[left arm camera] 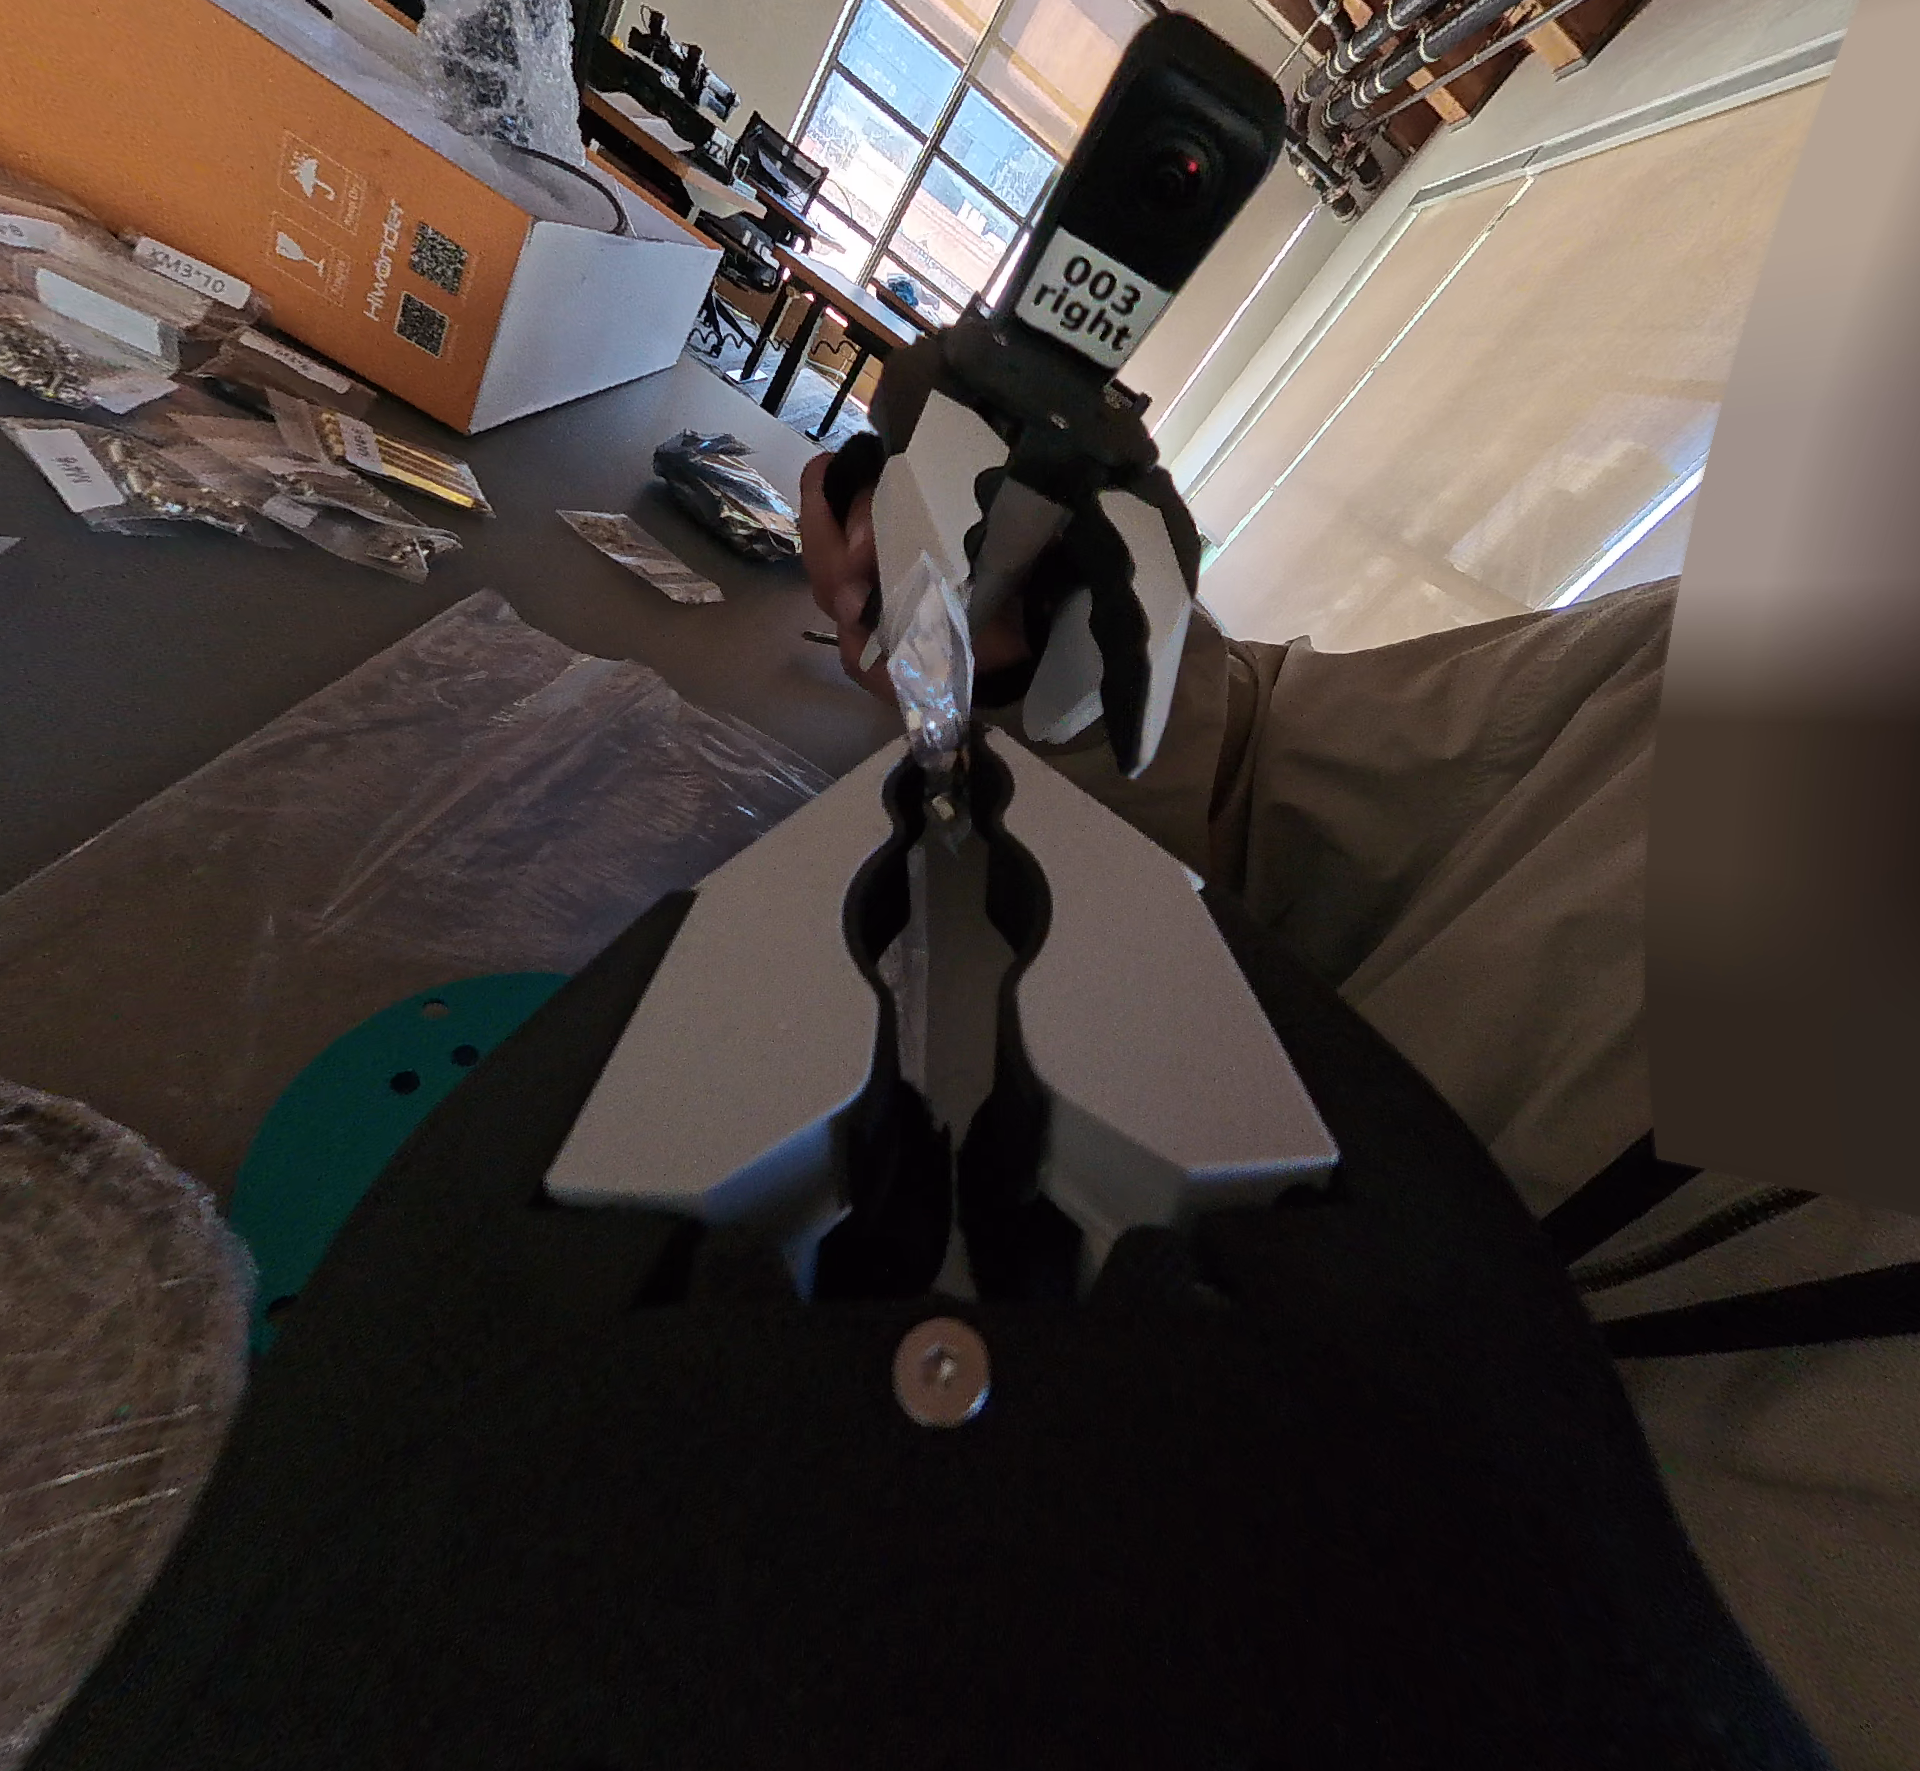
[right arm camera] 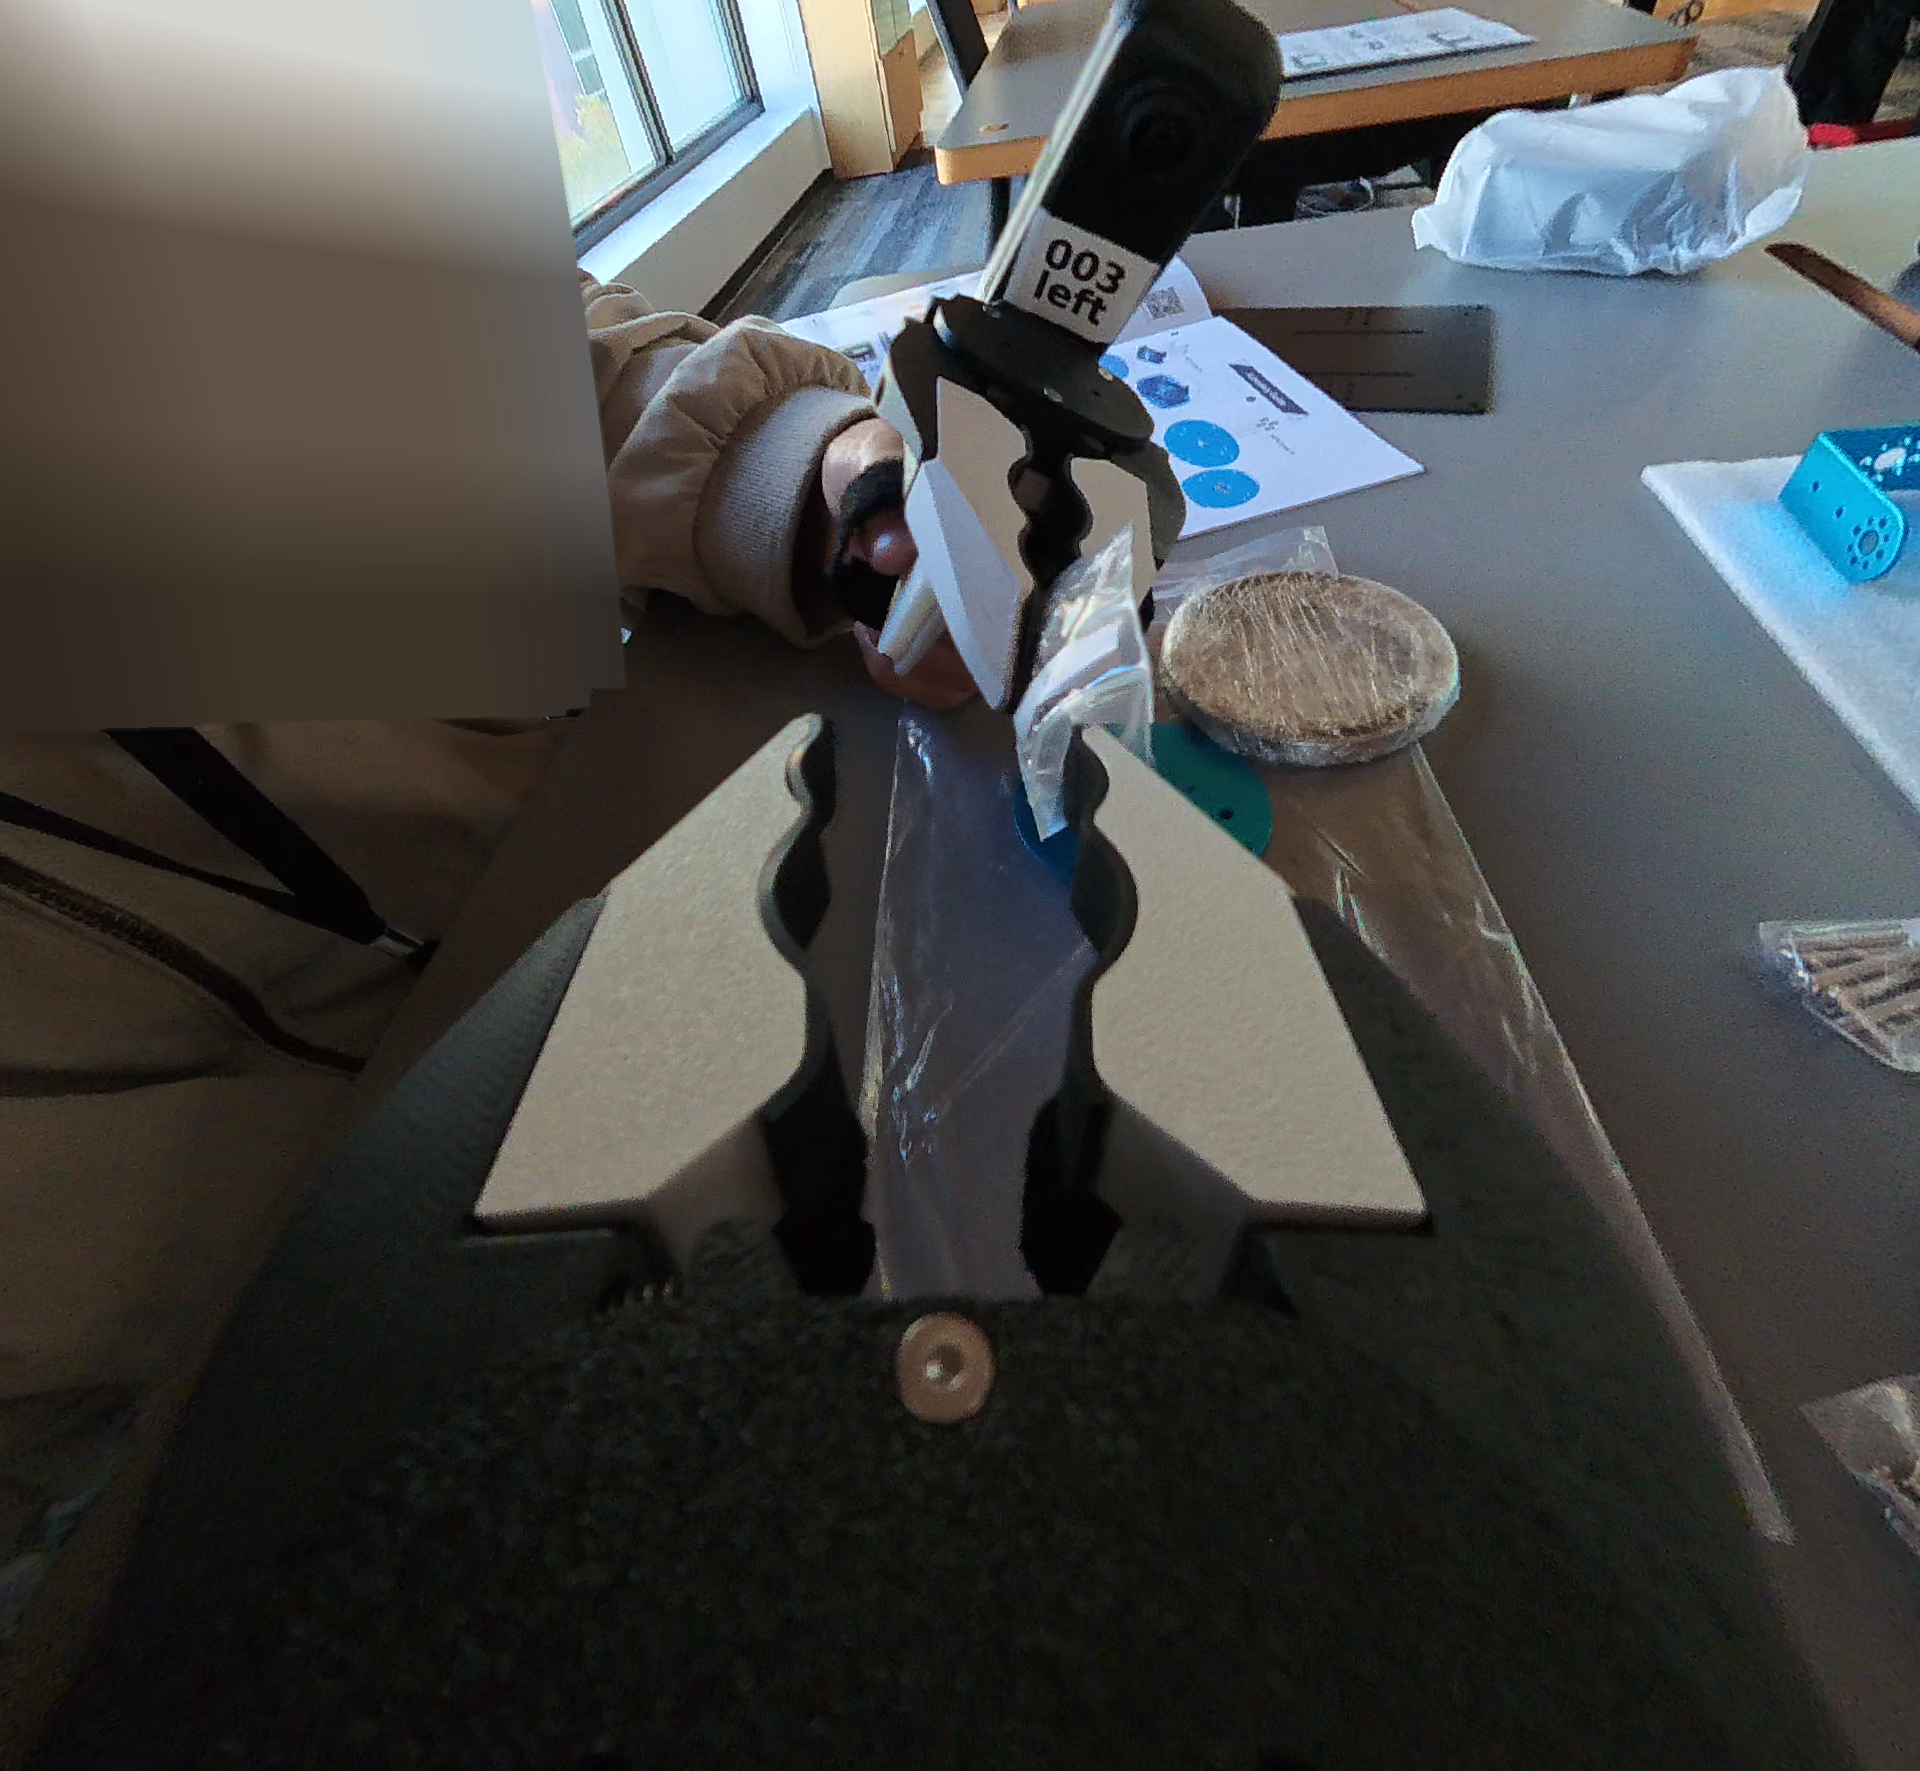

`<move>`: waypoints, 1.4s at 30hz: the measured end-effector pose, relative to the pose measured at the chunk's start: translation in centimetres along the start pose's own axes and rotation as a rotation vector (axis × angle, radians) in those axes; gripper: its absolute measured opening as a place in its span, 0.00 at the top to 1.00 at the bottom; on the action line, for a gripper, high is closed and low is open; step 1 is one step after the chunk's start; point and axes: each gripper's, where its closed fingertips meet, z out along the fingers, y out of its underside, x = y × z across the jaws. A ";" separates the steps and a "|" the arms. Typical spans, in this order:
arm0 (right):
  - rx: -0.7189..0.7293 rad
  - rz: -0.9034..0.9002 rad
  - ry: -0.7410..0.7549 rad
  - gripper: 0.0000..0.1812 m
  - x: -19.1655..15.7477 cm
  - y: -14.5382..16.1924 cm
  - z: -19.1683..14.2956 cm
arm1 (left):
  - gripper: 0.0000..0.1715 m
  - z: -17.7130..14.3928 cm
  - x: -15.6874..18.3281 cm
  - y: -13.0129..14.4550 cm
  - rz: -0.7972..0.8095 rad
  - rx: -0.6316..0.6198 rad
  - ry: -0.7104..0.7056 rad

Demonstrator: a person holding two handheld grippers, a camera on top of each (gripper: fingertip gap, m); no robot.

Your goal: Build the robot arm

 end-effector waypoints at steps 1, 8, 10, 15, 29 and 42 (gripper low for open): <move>0.011 -0.010 -0.002 0.75 -0.1 -0.1 0.1 | 0.96 0.0 0.0 0.0 -0.003 0.001 0.001; -0.053 -0.034 0.022 0.77 0.3 0.6 -0.3 | 0.96 -0.1 -0.2 0.2 -0.001 -0.011 -0.011; -0.038 -0.040 0.029 0.77 0.4 0.4 -0.5 | 0.96 -0.1 -0.2 0.0 -0.008 -0.002 -0.008; 0.020 -0.042 -0.005 0.73 -0.2 0.0 0.0 | 0.96 -0.1 -0.1 0.1 -0.013 -0.004 0.002; -0.005 -0.049 -0.005 0.73 0.1 0.5 -0.2 | 0.96 0.0 -0.3 0.3 -0.015 -0.020 -0.008; -0.029 0.000 -0.005 0.73 0.8 1.7 0.2 | 0.96 -0.1 -1.7 1.0 -0.036 -0.071 -0.082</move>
